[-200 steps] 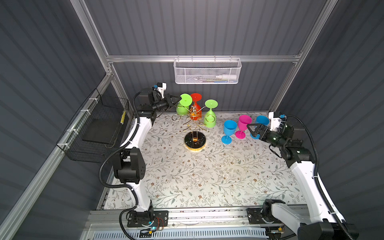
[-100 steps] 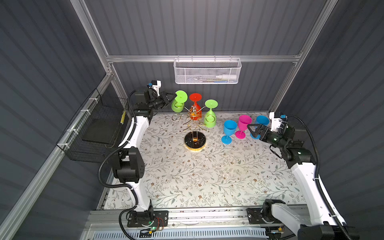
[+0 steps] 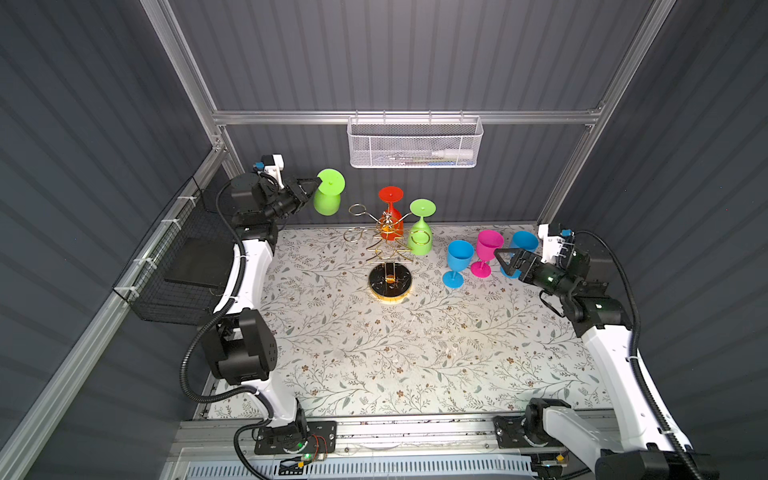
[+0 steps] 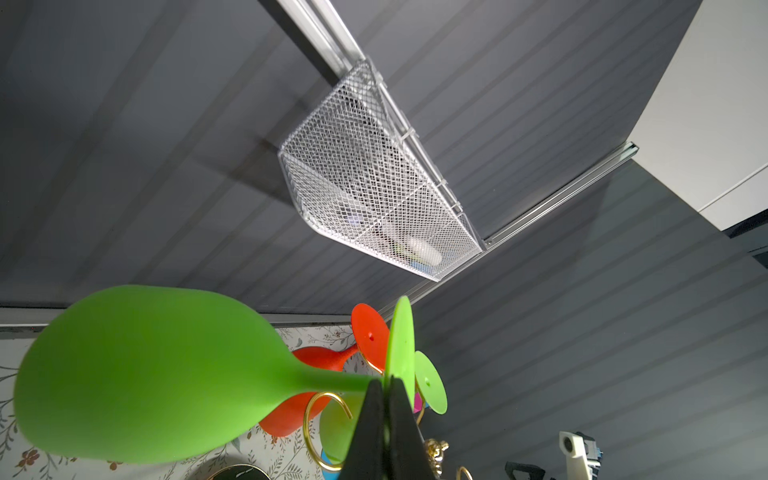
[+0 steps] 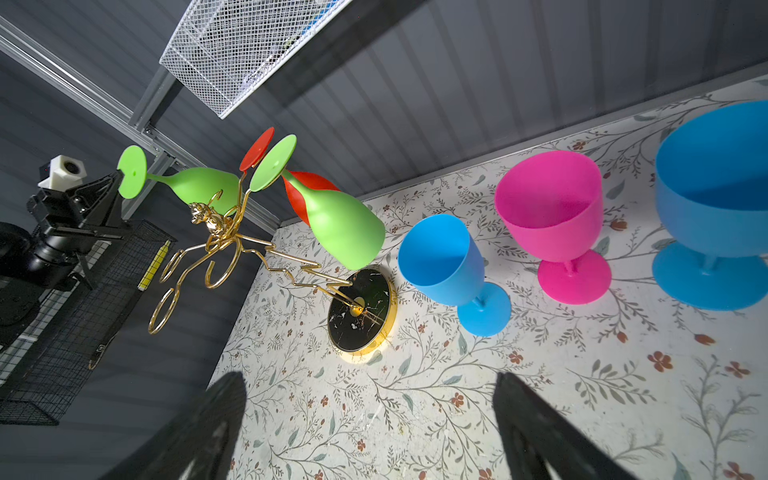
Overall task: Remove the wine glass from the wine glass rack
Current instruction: 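Pull the green glass up with the left gripper while the right approaches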
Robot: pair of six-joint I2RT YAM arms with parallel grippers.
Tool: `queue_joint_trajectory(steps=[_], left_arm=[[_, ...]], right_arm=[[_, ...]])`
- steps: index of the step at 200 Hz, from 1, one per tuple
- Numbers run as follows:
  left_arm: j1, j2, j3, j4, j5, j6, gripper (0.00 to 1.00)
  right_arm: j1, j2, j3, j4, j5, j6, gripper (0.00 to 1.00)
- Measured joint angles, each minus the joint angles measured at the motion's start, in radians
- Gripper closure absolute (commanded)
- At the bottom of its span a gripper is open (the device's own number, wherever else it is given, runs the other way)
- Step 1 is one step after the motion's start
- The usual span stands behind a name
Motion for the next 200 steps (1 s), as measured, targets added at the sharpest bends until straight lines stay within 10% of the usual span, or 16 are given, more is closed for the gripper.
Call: queue_joint_trajectory(steps=[200], left_arm=[[0.077,-0.298,-0.105,0.264,0.222,-0.369,1.00]], right_arm=[[0.128,0.013,0.098,0.061,0.006,-0.094,0.05]])
